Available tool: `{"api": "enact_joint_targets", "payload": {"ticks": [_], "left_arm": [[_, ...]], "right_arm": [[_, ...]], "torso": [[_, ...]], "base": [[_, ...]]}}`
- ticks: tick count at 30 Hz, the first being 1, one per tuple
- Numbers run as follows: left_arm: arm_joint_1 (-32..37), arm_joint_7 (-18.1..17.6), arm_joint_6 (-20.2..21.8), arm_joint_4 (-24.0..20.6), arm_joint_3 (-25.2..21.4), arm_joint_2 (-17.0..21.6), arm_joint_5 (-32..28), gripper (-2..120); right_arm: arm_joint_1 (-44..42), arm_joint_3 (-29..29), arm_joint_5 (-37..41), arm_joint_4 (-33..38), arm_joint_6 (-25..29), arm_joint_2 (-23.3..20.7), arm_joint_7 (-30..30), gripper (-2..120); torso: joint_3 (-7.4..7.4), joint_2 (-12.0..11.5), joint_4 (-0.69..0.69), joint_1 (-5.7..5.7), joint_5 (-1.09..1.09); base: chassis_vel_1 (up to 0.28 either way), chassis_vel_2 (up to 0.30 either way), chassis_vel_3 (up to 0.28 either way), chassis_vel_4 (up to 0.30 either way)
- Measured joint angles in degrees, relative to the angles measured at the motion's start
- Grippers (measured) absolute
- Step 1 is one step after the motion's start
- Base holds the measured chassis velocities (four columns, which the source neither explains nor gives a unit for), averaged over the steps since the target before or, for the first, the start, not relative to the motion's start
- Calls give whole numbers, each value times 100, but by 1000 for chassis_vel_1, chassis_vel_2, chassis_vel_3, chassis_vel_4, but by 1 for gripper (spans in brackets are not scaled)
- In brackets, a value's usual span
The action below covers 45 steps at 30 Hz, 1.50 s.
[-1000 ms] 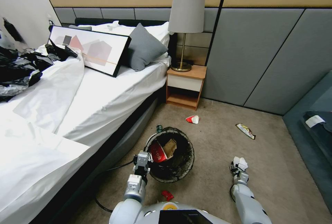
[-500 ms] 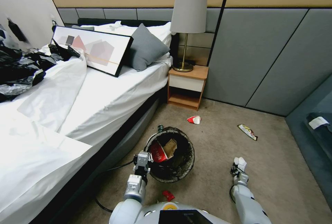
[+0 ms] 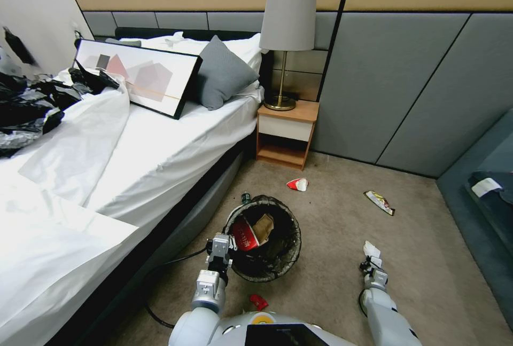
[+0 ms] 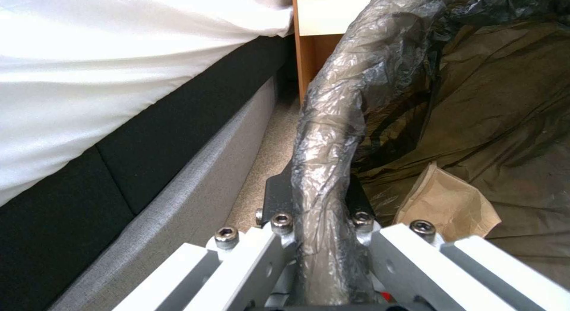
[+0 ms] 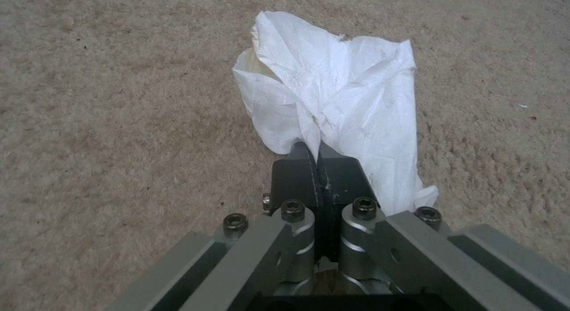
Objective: Pick up the trash bin, then pick up the garbage from the floor and place it into the trash bin.
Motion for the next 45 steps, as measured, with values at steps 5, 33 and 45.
{"api": "enact_joint_targets", "payload": {"ticks": [5, 33, 45], "left_arm": [[2, 0, -1, 4, -5, -6, 1, 0], [-18, 5, 2, 157, 41, -50, 44, 0], [-40, 12, -5, 199, 81, -81, 75, 0]], "right_arm": [[-164, -19, -92, 417, 414, 57, 4, 0], [-2478, -1232, 571, 7483, 2208, 403, -3188, 0], [-2791, -2736, 168, 7835, 1928, 28, -3116, 0]], "torso": [[1, -1, -7, 0, 7], [-1, 0, 2, 0, -4], [-1, 0, 3, 0, -3]], "base": [[0, 0, 0, 0], [0, 0, 0, 0], [0, 0, 0, 0]]}}
